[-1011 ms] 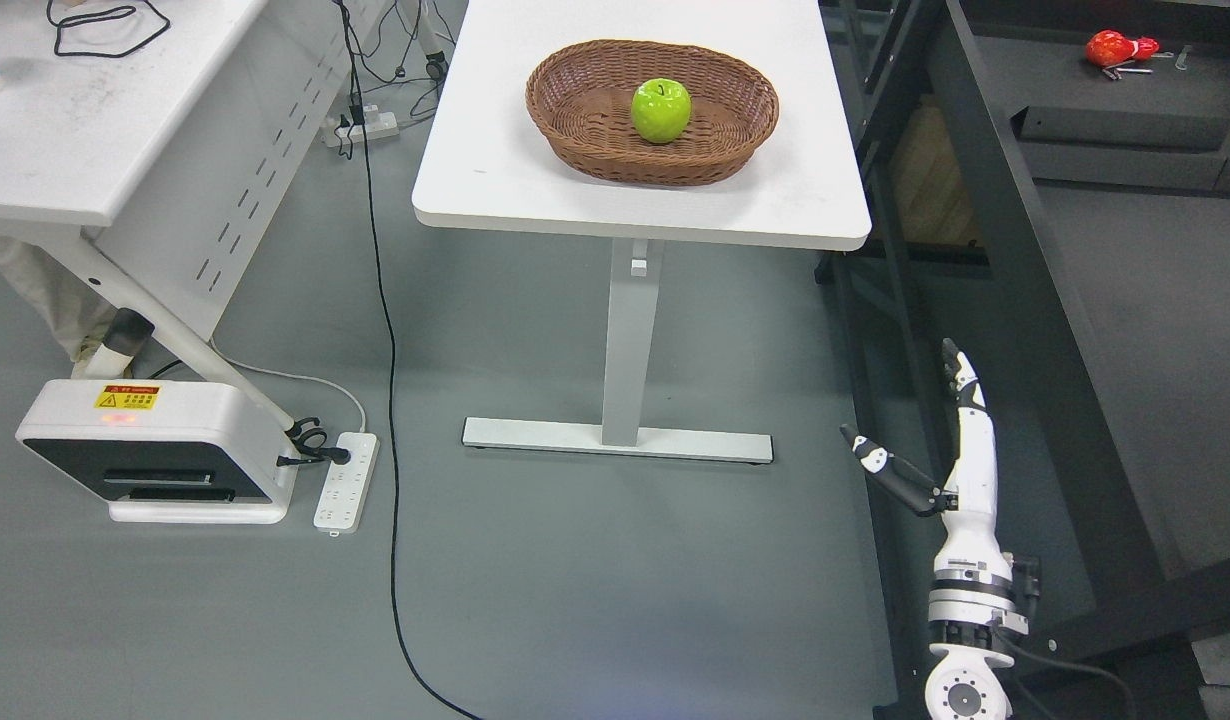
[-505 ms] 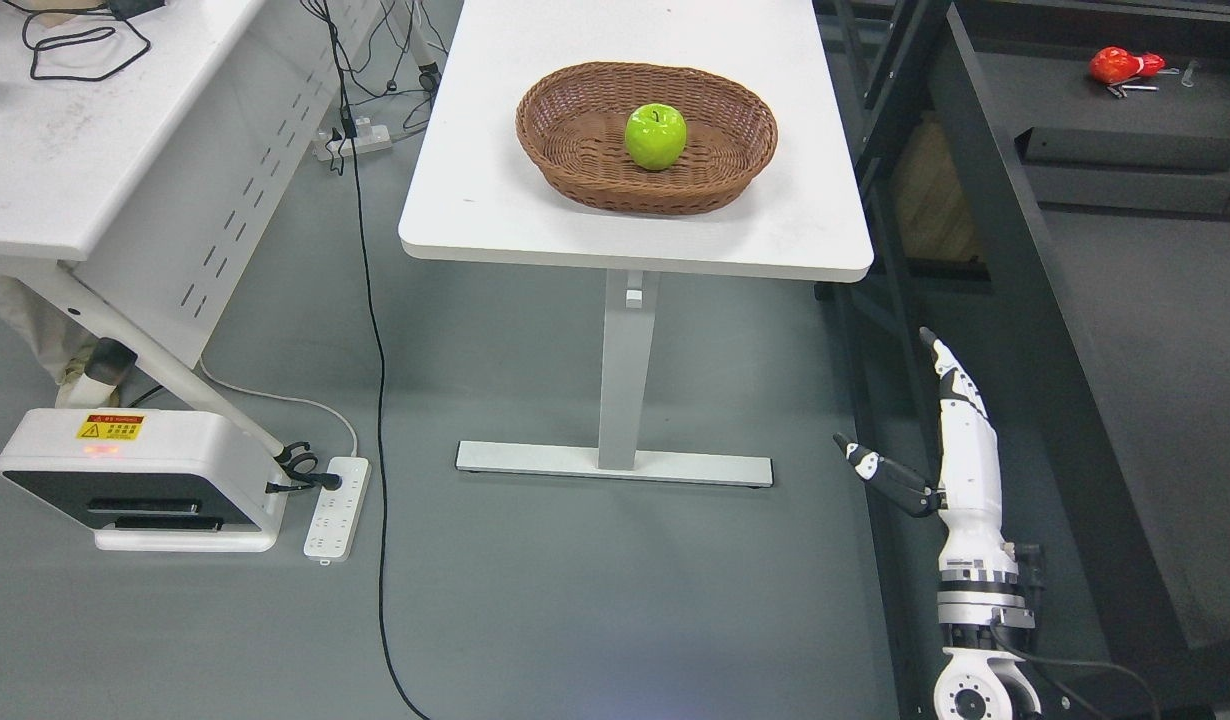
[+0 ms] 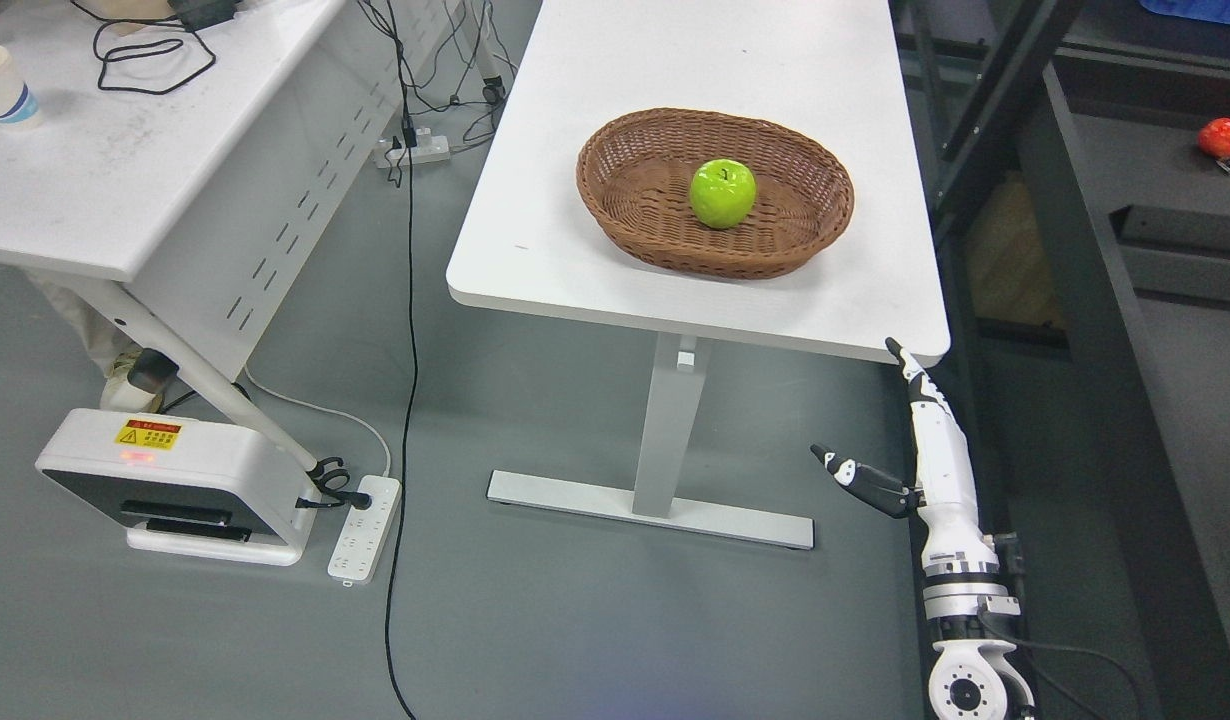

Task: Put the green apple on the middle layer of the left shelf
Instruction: 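Drive toward the white table and reach the right hand into the wicker basket, then close the right hand fingers around the green apple in the basket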

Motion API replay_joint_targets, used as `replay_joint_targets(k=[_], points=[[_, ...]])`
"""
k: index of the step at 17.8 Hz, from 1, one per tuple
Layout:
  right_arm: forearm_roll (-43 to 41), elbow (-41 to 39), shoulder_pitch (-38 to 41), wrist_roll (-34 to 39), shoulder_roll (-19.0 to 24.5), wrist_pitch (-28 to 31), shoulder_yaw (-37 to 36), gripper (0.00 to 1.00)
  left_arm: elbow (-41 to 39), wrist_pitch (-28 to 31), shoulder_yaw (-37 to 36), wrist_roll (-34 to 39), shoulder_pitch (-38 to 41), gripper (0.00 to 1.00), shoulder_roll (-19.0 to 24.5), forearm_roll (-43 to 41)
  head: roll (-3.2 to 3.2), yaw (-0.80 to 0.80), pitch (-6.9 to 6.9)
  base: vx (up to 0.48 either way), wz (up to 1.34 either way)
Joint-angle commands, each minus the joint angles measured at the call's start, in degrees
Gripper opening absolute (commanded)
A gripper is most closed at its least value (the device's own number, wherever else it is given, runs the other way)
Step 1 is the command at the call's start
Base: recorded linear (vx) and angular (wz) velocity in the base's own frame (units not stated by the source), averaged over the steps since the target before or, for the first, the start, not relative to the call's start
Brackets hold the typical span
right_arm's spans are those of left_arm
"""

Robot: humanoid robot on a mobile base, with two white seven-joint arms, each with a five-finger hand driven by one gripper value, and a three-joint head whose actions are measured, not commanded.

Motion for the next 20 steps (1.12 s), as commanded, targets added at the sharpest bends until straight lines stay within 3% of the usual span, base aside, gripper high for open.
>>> replay_joint_targets(k=[1, 4, 13, 20], points=[[-4.0, 0.0, -1.0, 2.3, 2.0, -0.2, 1.7, 1.00, 0.0, 0.0, 0.0, 0.0, 0.0, 1.00, 1.0, 0.0, 0.00, 0.00, 0.00, 0.183, 0.32], [-8.0, 0.0, -3.3, 2.5, 1.8, -0.6, 1.3, 1.00, 0.0, 0.0, 0.0, 0.0, 0.0, 1.00, 1.0, 0.0, 0.00, 0.00, 0.00, 0.237, 0.30], [-7.6, 0.7, -10.0, 4.0, 0.7, 0.1, 1.8, 1.00, 0.0, 0.0, 0.0, 0.0, 0.0, 1.00, 1.0, 0.0, 0.00, 0.00, 0.00, 0.210, 0.13], [-7.3, 6.0, -13.2, 10.5, -7.6, 3.1, 1.8, 1.00, 0.0, -0.1, 0.0, 0.0, 0.0, 1.00, 1.0, 0.0, 0.00, 0.00, 0.00, 0.150, 0.05]])
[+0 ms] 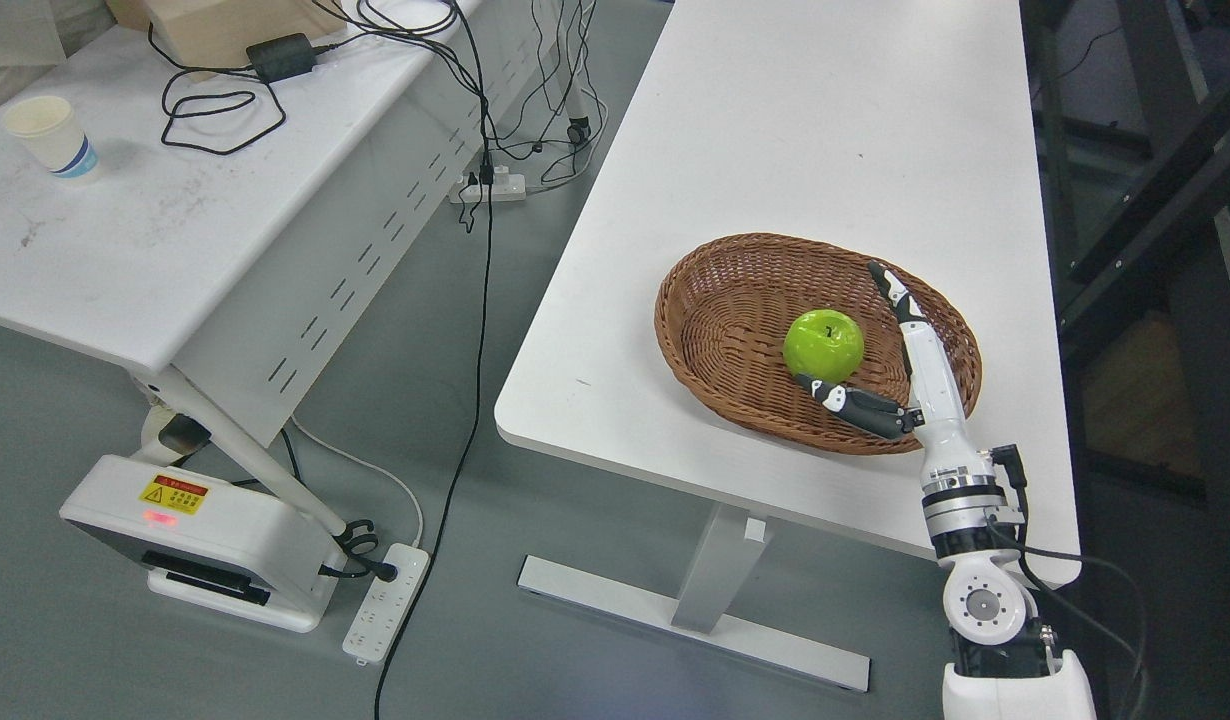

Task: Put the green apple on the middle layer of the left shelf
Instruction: 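Close the right hand fingers around the green apple in the basket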

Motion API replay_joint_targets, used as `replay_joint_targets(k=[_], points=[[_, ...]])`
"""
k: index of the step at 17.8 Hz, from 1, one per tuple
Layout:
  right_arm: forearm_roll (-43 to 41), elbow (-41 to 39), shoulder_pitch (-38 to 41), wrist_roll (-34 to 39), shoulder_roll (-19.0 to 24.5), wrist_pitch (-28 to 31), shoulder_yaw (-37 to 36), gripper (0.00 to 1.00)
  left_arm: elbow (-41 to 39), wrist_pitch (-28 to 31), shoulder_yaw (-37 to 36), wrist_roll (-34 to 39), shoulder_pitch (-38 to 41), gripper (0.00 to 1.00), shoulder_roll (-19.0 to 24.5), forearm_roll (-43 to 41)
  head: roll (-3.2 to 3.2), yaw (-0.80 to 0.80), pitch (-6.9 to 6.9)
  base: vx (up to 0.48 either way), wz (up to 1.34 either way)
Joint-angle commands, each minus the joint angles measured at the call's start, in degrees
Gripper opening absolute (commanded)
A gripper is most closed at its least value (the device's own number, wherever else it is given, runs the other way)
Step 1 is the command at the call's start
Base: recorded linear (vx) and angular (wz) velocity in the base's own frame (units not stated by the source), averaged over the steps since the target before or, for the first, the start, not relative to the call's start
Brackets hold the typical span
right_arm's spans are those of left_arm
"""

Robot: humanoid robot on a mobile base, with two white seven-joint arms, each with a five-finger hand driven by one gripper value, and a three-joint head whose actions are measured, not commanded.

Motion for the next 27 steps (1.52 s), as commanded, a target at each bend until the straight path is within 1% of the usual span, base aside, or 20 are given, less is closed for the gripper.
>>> replay_joint_targets(k=[1, 3, 7, 8, 10, 13, 16, 18, 21, 27], points=[[0.1, 3.7, -2.6, 2.0, -6.8, 1.2, 1.8, 1.00, 0.0, 0.0, 0.0, 0.0, 0.0, 1.00, 1.0, 0.0, 0.00, 0.00, 0.00, 0.071, 0.01], [0.1, 3.9, -2.9, 2.5, -8.9, 1.2, 1.8, 1.00, 0.0, 0.0, 0.0, 0.0, 0.0, 1.00, 1.0, 0.0, 0.00, 0.00, 0.00, 0.078, 0.00], [0.3, 4.5, -2.8, 6.5, -12.0, 1.2, 2.0, 1.00, 0.0, 0.0, 0.0, 0.0, 0.0, 1.00, 1.0, 0.0, 0.00, 0.00, 0.00, 0.052, 0.00], [0.3, 5.0, -2.8, 7.1, -13.5, 1.2, 3.1, 1.00, 0.0, 0.0, 0.0, 0.0, 0.0, 1.00, 1.0, 0.0, 0.00, 0.00, 0.00, 0.028, 0.00], [0.3, 5.4, -2.8, 7.5, -14.5, 1.2, 4.9, 1.00, 0.0, 0.0, 0.0, 0.0, 0.0, 1.00, 1.0, -0.1, 0.00, 0.00, 0.00, 0.014, 0.00], [-0.1, 5.7, -2.9, 7.5, -14.3, 1.2, 5.0, 1.00, 0.0, 0.0, 0.0, 0.0, 0.0, 1.00, 1.0, 0.0, 0.00, 0.00, 0.00, 0.000, 0.00], [0.3, 5.9, -4.8, 7.5, -11.5, 1.2, 7.1, 1.00, 0.0, 0.0, 0.0, 0.0, 0.0, 1.00, 1.0, 0.0, 0.00, 0.00, 0.00, 0.000, 0.00], [0.7, 7.8, -5.5, 7.5, -10.4, 1.2, 8.7, 1.00, 0.0, 0.0, 0.0, 0.0, 0.0, 1.00, 1.0, 0.0, 0.00, 0.00, 0.00, 0.000, 0.00], [0.8, 10.0, -5.9, 7.5, -10.2, 1.2, 9.9, 1.00, 0.0, 0.0, 0.0, 0.0, 0.0, 1.00, 1.0, 0.0, 0.00, 0.00, 0.00, 0.000, 0.00], [2.0, 11.8, -7.9, 7.5, -9.7, 1.2, 10.0, 1.00, 0.0, 0.0, 0.0, 0.0, 0.0, 1.00, 1.0, 0.0, 0.00, 0.00, 0.00, 0.000, 0.00]])
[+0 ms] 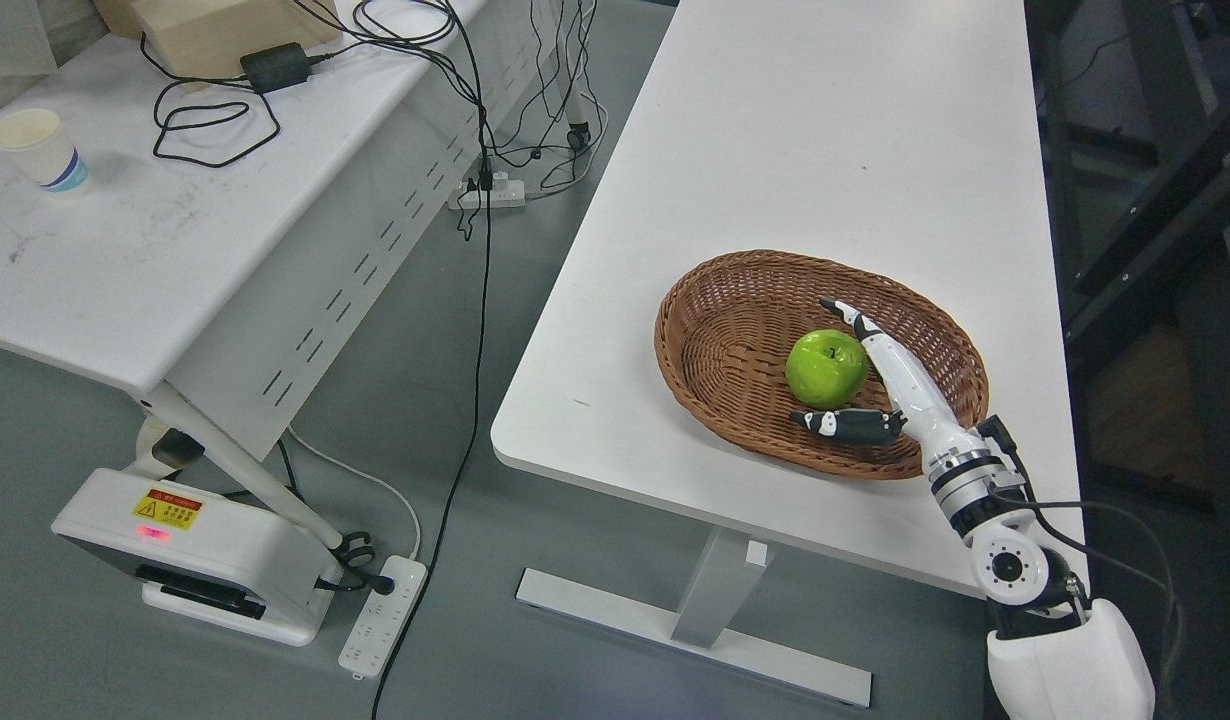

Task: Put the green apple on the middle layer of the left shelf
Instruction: 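Close the right hand fingers around the green apple in the basket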

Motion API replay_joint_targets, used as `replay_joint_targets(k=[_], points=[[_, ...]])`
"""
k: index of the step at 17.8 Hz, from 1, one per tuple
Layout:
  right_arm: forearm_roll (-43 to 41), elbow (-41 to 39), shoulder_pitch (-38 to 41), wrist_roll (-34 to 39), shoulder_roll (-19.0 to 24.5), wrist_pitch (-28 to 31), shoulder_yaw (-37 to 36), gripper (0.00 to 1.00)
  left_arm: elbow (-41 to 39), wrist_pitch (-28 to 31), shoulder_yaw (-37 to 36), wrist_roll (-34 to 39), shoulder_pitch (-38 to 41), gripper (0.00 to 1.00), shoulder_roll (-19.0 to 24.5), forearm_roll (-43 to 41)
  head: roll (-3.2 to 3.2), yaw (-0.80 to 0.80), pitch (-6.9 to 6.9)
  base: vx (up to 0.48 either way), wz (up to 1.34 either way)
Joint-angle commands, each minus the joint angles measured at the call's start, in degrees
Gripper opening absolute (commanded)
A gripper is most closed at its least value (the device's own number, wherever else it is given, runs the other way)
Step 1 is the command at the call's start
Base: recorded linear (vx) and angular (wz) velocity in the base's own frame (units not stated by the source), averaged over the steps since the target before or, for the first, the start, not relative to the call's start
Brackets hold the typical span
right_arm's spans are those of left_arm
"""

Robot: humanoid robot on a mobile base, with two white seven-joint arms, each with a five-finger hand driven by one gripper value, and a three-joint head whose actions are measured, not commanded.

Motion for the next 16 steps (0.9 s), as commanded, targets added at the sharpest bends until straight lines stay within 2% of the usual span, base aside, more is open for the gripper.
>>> replay_joint_targets(k=[1, 5, 10, 13, 14, 15, 16], points=[[1.3, 4.4, -2.4, -0.1, 1.1, 0.4, 2.6, 0.98, 0.0, 0.0, 0.0, 0.0, 0.0, 1.00, 1.0, 0.0, 0.00, 0.00, 0.00, 0.000, 0.00], [1.3, 4.7, -2.8, -0.3, 2.3, 2.3, 2.5, 0.84, 0.0, 0.0, 0.0, 0.0, 0.0, 1.00, 1.0, 0.0, 0.00, 0.00, 0.00, 0.000, 0.00], [1.1, 4.6, -2.6, -0.9, 2.5, 2.6, 1.7, 0.73, 0.0, 0.0, 0.0, 0.0, 0.0, 1.00, 1.0, 0.0, 0.00, 0.00, 0.00, 0.000, 0.00], [0.6, 4.0, -2.6, -0.9, 2.4, 3.5, -1.2, 0.54, 0.0, 0.0, 0.0, 0.0, 0.0, 1.00, 1.0, 0.0, 0.00, 0.00, 0.00, 0.000, 0.00], [0.5, 3.4, -2.6, -0.9, 2.3, 3.5, -1.6, 0.52, 0.0, 0.1, 0.0, 0.0, 0.0, 1.00, 1.0, 0.0, 0.00, 0.00, 0.00, 0.000, 0.00], [0.5, 3.0, -2.5, -0.8, 2.2, 3.4, -2.0, 0.43, 0.0, 0.0, 0.0, 0.0, 0.0, 1.00, 1.0, 0.0, 0.00, 0.00, 0.00, 0.000, 0.00], [0.5, 2.7, -2.4, -0.6, 2.1, 3.2, -2.2, 0.28, 0.0, 0.0, 0.0, 0.0, 0.0, 1.00, 1.0, 0.0, 0.00, 0.00, 0.00, 0.000, 0.00]])
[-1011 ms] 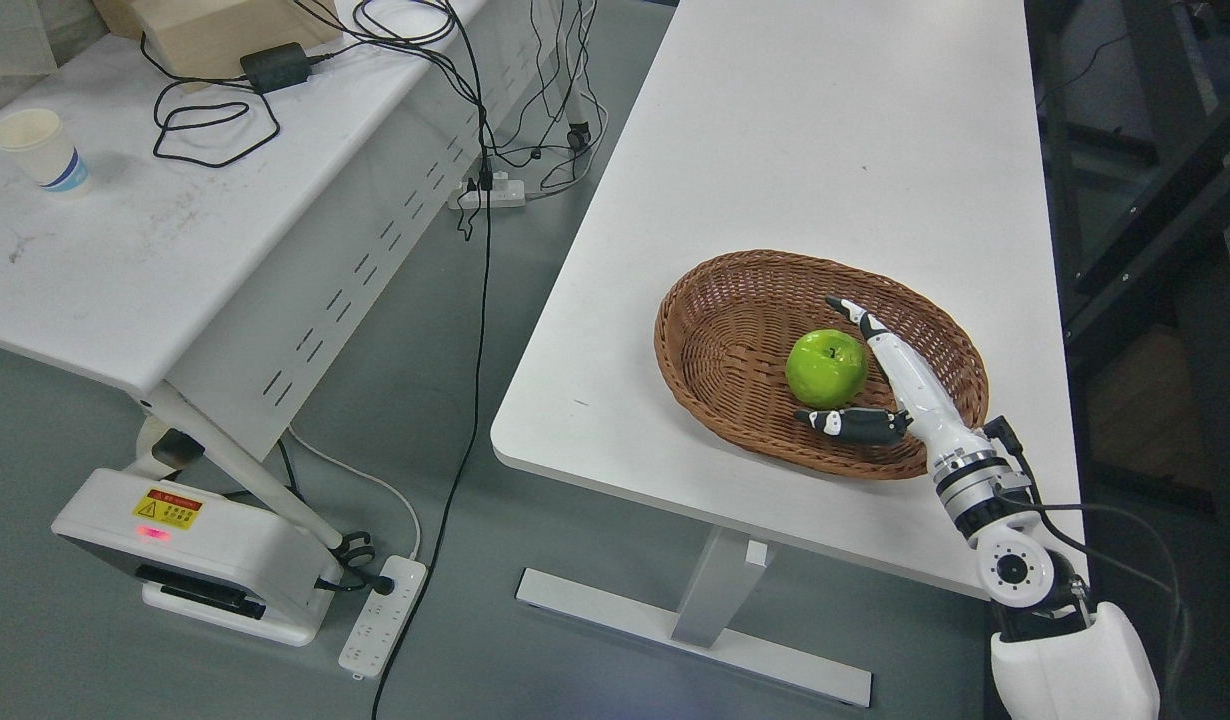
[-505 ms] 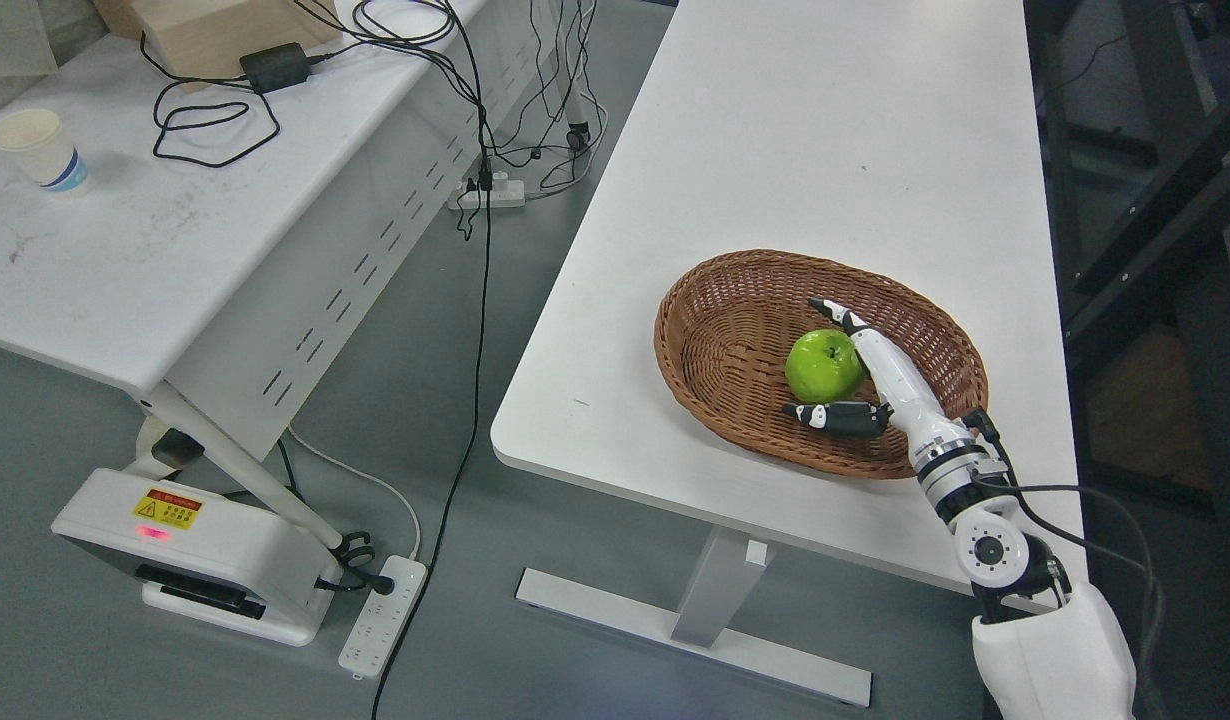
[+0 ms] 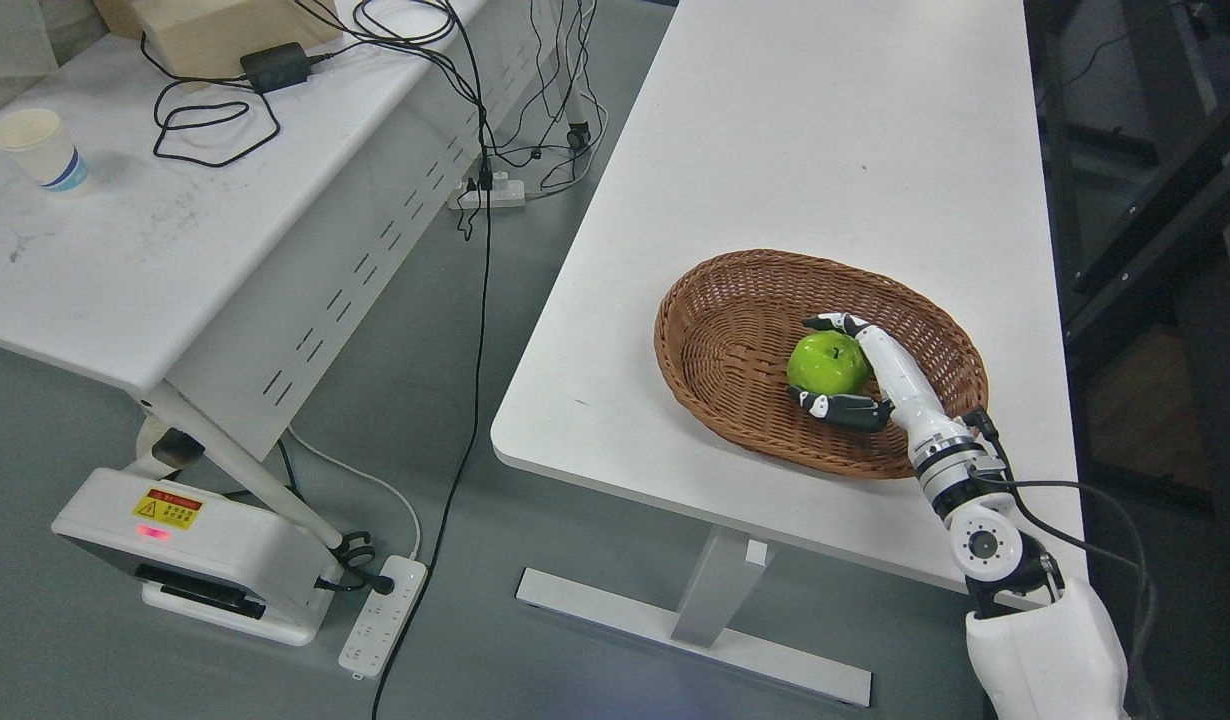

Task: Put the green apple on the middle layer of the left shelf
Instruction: 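Close the right hand fingers around the green apple in the basket, then lift the green apple out of the basket with the right hand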

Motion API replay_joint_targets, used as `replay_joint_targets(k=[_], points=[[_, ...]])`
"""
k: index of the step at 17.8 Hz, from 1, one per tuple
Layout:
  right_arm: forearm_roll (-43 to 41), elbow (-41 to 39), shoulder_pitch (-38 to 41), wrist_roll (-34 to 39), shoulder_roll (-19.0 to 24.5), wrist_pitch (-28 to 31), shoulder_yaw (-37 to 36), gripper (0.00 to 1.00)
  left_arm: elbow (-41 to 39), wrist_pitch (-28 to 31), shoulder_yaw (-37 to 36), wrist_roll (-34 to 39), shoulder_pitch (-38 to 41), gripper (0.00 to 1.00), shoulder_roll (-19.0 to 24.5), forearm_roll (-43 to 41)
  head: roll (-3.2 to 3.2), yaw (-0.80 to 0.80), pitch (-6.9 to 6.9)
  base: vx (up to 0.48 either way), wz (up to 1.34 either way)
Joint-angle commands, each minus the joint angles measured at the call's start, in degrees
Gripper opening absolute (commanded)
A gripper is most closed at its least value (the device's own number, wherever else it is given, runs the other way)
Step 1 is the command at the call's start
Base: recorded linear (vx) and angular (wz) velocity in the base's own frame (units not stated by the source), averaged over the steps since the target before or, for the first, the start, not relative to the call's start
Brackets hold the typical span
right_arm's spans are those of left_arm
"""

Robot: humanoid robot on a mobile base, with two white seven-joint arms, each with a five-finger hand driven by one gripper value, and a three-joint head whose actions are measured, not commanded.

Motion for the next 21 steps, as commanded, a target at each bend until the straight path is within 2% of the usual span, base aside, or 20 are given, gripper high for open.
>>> replay_joint_targets(k=[1, 2, 7, 9, 12, 15, 17, 21], points=[[-0.4, -1.2, 0.3, 0.7, 0.4, -0.4, -3.6, 0.07, 0.0, 0.1, 0.0, 0.0, 0.0, 1.00, 1.0, 0.0, 0.00, 0.00, 0.00, 0.000, 0.00], [-0.4, -1.4, 0.5, 0.9, 0.5, -0.4, -4.0, 0.01, 0.0, 0.1, 0.0, 0.0, 0.0, 1.00, 1.0, 0.0, 0.00, 0.00, 0.00, 0.000, 0.00], [-4.7, -6.6, 5.9, 1.5, 0.7, -2.7, -5.6, 0.00, 0.0, 0.1, 0.0, 0.0, 0.0, 1.00, 1.0, 0.0, 0.00, 0.00, 0.00, 0.000, 0.00], [-5.7, -9.0, 8.4, 1.2, 1.8, -3.3, -8.4, 0.00, 0.0, 0.1, 0.0, 0.0, 0.0, 1.00, 1.0, 0.0, 0.00, 0.00, 0.00, 0.000, 0.00], [-7.6, -13.3, 10.3, 1.4, 6.8, -7.7, -15.6, 0.00, 0.0, 0.1, 0.0, 0.0, 0.0, 1.00, 1.0, 0.0, 0.00, 0.00, 0.00, 0.000, 0.00], [-8.2, -13.6, 10.2, 0.9, 9.9, -10.2, -20.5, 0.00, 0.0, 0.1, 0.0, 0.0, 0.0, 1.00, 1.0, 0.0, 0.00, 0.00, 0.00, 0.000, 0.00], [-8.2, -13.6, 11.5, 0.8, 12.8, -15.2, -23.2, 0.00, 0.0, 0.1, 0.0, 0.0, 0.0, 1.00, 1.0, 0.0, 0.00, 0.00, 0.00, 0.000, 0.00], [-8.3, -13.6, 16.0, -2.9, 13.1, -21.7, -24.5, 0.00, 0.0, 0.1, 0.0, 0.0, 0.0, 1.00, 1.0, 0.0, 0.00, 0.00, 0.00, 0.000, 0.00]])
